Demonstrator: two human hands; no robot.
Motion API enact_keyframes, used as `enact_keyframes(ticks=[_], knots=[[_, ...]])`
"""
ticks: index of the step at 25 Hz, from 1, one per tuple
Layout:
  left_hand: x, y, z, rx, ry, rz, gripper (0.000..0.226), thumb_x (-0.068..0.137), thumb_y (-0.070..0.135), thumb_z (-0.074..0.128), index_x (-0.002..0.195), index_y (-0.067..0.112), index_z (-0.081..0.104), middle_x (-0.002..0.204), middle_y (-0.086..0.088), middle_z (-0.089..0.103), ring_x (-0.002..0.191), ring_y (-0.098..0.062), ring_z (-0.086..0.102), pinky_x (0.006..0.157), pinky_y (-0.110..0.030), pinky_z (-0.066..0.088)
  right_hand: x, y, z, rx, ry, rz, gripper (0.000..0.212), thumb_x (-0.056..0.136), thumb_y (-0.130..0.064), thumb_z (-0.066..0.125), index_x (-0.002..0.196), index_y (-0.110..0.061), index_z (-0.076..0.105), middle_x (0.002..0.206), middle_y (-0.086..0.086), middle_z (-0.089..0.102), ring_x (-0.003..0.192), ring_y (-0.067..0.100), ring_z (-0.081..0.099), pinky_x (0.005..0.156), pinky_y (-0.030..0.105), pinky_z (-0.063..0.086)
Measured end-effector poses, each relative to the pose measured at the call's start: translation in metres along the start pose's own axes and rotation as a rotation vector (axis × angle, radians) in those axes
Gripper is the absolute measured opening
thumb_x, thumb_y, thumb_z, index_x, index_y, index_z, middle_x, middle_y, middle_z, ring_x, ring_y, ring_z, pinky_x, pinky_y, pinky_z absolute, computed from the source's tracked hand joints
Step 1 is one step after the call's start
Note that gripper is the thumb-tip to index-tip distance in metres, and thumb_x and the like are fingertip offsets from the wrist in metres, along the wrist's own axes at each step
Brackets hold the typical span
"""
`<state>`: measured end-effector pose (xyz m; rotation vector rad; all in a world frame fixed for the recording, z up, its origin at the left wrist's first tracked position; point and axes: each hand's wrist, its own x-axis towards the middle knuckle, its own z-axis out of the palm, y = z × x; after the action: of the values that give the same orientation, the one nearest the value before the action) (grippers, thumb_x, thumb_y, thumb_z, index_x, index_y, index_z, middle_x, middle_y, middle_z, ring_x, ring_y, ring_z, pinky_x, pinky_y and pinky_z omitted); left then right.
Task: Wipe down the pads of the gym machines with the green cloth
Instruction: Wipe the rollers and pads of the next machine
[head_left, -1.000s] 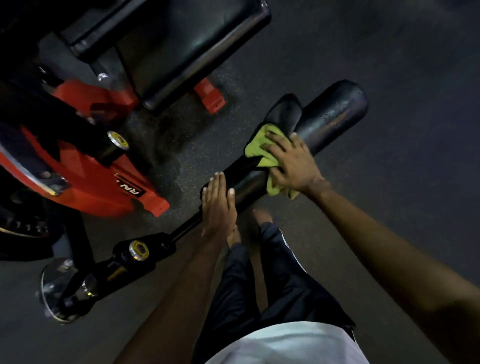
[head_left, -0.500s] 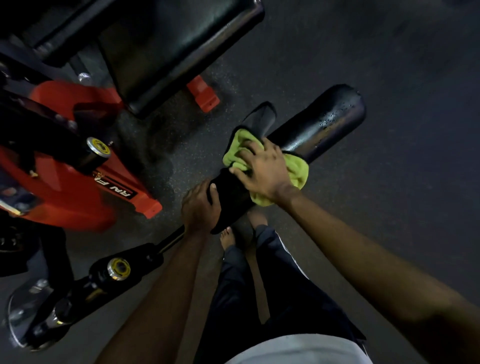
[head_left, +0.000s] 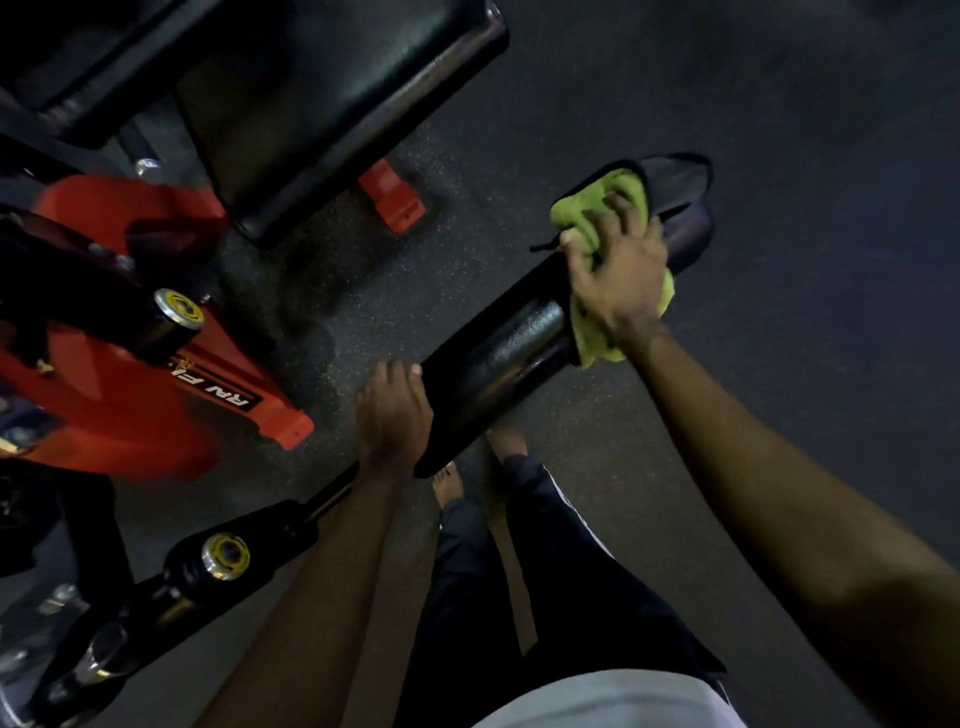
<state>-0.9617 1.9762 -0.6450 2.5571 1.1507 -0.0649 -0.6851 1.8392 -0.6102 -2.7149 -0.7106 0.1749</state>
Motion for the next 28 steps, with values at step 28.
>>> enact_keyframes(ticks=[28], knots=[[-0.020,-0.019,0.001,-0.304,-0.089,-0.045,0.053,0.105,0.037,0.028,0.125,0.006,0.066,0.123,-0.015,0.068,0.115,-0.032,0.062,0.098,-0.040,0.047,0.021,0.039,0.004,0.022,0.096,0.086,0.057,0.094,-0.057,0.053,0.141,-0.026,0.055,0.151,0.006,0.050,0.148,0.032,0.034,0.121,0.050,0.026]])
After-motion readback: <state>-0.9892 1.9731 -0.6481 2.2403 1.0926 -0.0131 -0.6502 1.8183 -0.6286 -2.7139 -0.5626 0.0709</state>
